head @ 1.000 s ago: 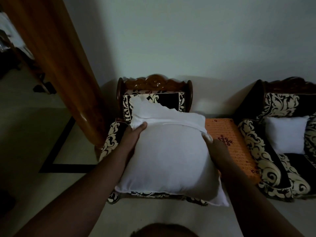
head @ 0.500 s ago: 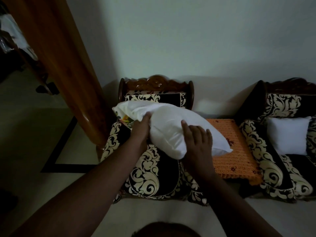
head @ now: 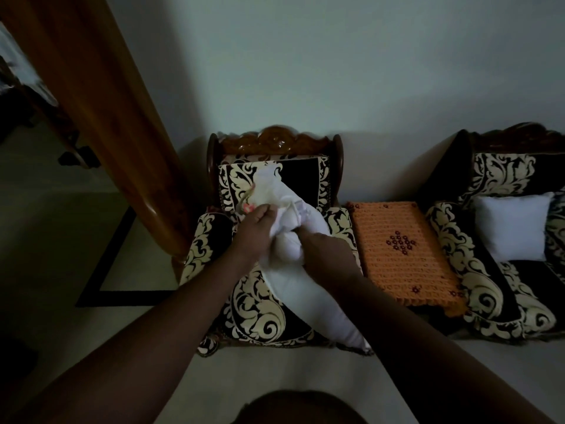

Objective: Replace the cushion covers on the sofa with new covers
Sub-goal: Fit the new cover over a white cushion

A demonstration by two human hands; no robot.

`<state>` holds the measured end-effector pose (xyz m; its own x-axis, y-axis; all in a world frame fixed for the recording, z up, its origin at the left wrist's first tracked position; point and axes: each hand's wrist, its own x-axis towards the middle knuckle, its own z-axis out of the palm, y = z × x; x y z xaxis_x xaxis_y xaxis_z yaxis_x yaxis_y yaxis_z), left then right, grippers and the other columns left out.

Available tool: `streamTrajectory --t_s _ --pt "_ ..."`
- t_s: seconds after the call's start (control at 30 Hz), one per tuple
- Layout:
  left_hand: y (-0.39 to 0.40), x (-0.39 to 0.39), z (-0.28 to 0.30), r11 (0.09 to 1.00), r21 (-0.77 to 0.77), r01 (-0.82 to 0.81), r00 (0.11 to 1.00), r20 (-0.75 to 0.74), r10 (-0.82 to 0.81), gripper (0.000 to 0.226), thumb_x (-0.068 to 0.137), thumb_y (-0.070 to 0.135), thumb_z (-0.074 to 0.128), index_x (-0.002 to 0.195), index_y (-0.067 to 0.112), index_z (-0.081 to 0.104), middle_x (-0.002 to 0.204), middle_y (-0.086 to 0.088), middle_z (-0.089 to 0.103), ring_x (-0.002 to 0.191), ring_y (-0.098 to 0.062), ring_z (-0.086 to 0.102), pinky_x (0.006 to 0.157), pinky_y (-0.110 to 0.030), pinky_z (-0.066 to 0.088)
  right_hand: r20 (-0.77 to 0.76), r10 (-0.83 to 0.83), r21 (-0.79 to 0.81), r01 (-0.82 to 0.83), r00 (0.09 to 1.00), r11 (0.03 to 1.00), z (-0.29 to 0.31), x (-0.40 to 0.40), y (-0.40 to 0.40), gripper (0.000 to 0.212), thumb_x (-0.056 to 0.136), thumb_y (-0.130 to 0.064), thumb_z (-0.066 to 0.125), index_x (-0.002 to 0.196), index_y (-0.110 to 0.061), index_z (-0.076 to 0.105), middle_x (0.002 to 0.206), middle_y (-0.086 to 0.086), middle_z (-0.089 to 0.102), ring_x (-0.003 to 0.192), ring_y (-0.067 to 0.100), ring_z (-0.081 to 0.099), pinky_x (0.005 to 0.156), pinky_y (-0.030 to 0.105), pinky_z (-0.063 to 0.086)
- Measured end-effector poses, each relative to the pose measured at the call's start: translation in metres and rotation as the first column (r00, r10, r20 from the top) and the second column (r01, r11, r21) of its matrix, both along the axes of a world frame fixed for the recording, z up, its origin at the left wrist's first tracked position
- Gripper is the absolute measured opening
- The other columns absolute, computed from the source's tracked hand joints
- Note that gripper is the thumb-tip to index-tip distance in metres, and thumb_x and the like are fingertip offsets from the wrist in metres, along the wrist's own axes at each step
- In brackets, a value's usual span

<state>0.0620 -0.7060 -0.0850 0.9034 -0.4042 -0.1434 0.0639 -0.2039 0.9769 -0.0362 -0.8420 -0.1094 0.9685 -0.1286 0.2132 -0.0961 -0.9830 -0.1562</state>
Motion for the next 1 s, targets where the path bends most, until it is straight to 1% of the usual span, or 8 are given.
streamTrajectory --t_s 0.1,0.33,0.53,0.63,0.7,0.83,0.93,1.0 --pt "-0.002 -0.018 0.01 0.984 -0.063 0.166 0.986 0.018 -0.165 0.026 0.108 0.019 0.045 0.098 0.022 0.069 0.091 0.02 0.075 0.091 0.008 0.067 0.082 -0.009 0.046 -0.071 -0.012 0.038 0.015 0.997 0.999 0.002 0.006 -0.005 0.032 0.093 -0.024 0.055 0.125 -0.022 0.056 0.099 0.001 0.071 0.085 0.027 0.07 0.063 0.028 0.036" --pt "0.011 0.015 -0.004 0.981 -0.02 -0.191 0.978 0.077 0.192 0.029 0.101 0.042 0.055 0.089 0.02 0.069 0.095 -0.009 0.071 0.097 -0.028 0.067 0.093 -0.044 0.054 0.163 -0.012 0.209 -0.023 0.987 0.978 0.01 -0.005 0.004 0.067 0.086 -0.048 0.064 0.149 -0.036 0.042 0.103 0.0 0.073 0.08 0.023 0.071 0.066 0.031 0.05" --pt "-0.009 -0.015 0.009 0.993 0.067 0.094 0.965 0.239 -0.107 0.033 0.105 0.035 0.05 0.1 0.01 0.071 0.098 -0.002 0.074 0.094 -0.012 0.068 0.087 -0.025 0.049 -0.151 -0.04 0.165 0.065 0.988 0.984 0.006 0.004 0.001 0.041 0.097 -0.04 0.054 0.133 -0.021 0.053 0.098 0.003 0.072 0.085 0.026 0.069 0.067 0.031 0.046" --pt "-0.015 -0.034 0.014 0.972 0.101 0.21 0.944 0.239 -0.229 0.024 0.107 0.029 0.049 0.098 0.016 0.068 0.094 0.013 0.07 0.086 0.012 0.062 0.084 -0.012 0.045 -0.194 -0.114 0.188 0.151 0.974 0.97 0.009 0.014 -0.01 0.035 0.098 -0.035 0.053 0.127 -0.015 0.058 0.102 0.007 0.072 0.091 0.027 0.07 0.071 0.03 0.047" --pt "-0.015 -0.034 0.018 0.97 0.064 0.236 0.925 0.292 -0.244 0.025 0.106 0.03 0.052 0.101 0.01 0.066 0.097 0.004 0.071 0.09 0.004 0.064 0.082 -0.016 0.047 -0.135 -0.119 0.282 0.154 0.984 0.947 0.014 0.015 -0.017 0.027 0.097 -0.038 0.058 0.113 -0.017 0.065 0.093 0.002 0.072 0.085 0.022 0.07 0.067 0.027 0.044" --pt "0.004 -0.005 0.002 0.997 0.049 0.062 0.898 0.433 -0.078 0.043 0.091 0.056 0.065 0.113 0.02 0.058 0.103 0.003 0.067 0.093 -0.011 0.065 0.076 -0.029 0.052 0.213 -0.303 0.781 0.024 0.929 0.624 0.032 0.002 -0.025 0.016 0.089 -0.023 0.078 0.099 -0.033 0.07 0.092 -0.021 0.067 0.079 -0.013 0.062 0.07 0.016 0.051" --pt "0.027 0.003 -0.031 0.957 0.288 -0.031 0.926 0.368 -0.081 0.069 0.08 0.077 0.058 0.124 0.024 0.057 0.109 0.003 0.067 0.098 -0.017 0.065 0.079 -0.033 0.053 0.317 -0.369 0.876 -0.122 0.874 0.466 0.041 -0.001 -0.032 0.028 0.086 -0.018 0.081 0.108 -0.032 0.07 0.103 -0.013 0.074 0.098 -0.002 0.07 0.084 0.028 0.059" --pt "0.029 0.002 -0.048 0.945 0.318 -0.072 0.933 0.355 -0.048 0.058 0.091 0.069 0.054 0.122 0.02 0.064 0.102 0.0 0.07 0.094 -0.022 0.068 0.077 -0.032 0.052 0.333 -0.379 0.887 -0.15 0.863 0.436 0.045 -0.001 -0.035 0.037 0.084 -0.021 0.083 0.115 -0.033 0.067 0.111 -0.011 0.074 0.105 0.003 0.069 0.089 0.033 0.059"
